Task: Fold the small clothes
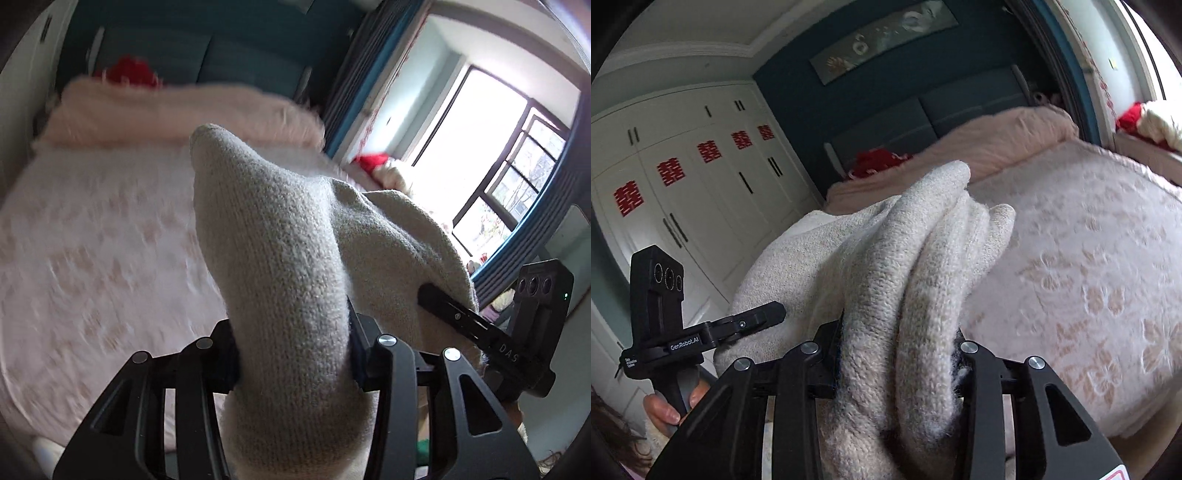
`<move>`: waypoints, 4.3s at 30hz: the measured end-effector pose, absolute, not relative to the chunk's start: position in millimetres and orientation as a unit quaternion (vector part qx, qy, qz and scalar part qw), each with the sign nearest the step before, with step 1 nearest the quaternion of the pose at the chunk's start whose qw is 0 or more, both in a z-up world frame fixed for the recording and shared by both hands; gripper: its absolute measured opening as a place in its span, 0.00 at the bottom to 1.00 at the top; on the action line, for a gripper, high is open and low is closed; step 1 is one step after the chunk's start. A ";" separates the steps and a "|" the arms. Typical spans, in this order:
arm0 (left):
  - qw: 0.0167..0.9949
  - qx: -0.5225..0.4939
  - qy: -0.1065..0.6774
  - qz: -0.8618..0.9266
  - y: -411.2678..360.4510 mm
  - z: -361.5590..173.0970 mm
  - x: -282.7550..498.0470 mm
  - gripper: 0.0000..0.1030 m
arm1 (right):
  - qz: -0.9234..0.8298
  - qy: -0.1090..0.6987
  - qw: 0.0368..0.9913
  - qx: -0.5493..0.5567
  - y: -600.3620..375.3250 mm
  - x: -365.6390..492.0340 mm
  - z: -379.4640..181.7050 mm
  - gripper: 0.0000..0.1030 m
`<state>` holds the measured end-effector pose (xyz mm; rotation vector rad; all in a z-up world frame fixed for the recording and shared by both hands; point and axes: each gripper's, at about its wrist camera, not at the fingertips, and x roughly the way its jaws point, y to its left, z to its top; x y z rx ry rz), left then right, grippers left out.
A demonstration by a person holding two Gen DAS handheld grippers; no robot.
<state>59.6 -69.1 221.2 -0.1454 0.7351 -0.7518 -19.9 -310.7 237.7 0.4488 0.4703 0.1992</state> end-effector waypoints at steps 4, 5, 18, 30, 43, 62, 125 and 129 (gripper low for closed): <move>0.885 -0.075 0.290 -0.357 -23.1 266.9 55.9 0.42 | 0.128 0.175 0.959 0.181 -265.6 -14.2 290.7 0.35; 0.889 -0.075 0.278 -0.356 -12.8 274.5 57.4 0.43 | 0.134 0.164 0.961 0.176 -254.5 -11.1 298.3 0.35; 0.915 -0.071 0.256 -0.302 95.7 236.3 132.1 0.46 | 0.185 0.205 0.944 0.181 -152.8 112.0 260.3 0.37; 0.849 -0.173 0.462 -0.191 161.3 -22.0 198.6 0.48 | 0.066 0.435 0.865 0.240 -173.6 178.9 27.2 0.45; 0.826 -0.174 0.506 -0.174 141.4 -40.8 205.4 0.43 | 0.100 0.489 0.844 0.194 -136.0 209.2 5.0 0.27; 0.889 -0.013 0.443 -0.115 95.8 3.8 139.3 0.69 | -0.006 0.405 0.910 0.087 -134.3 132.0 66.7 0.82; 0.914 0.045 0.404 -0.009 48.1 -32.5 48.4 0.95 | -0.057 0.446 0.891 0.061 -107.4 50.6 3.4 0.84; 0.913 0.070 0.401 0.002 43.7 -35.9 46.3 0.95 | -0.055 0.444 0.892 0.054 -103.6 49.6 3.9 0.84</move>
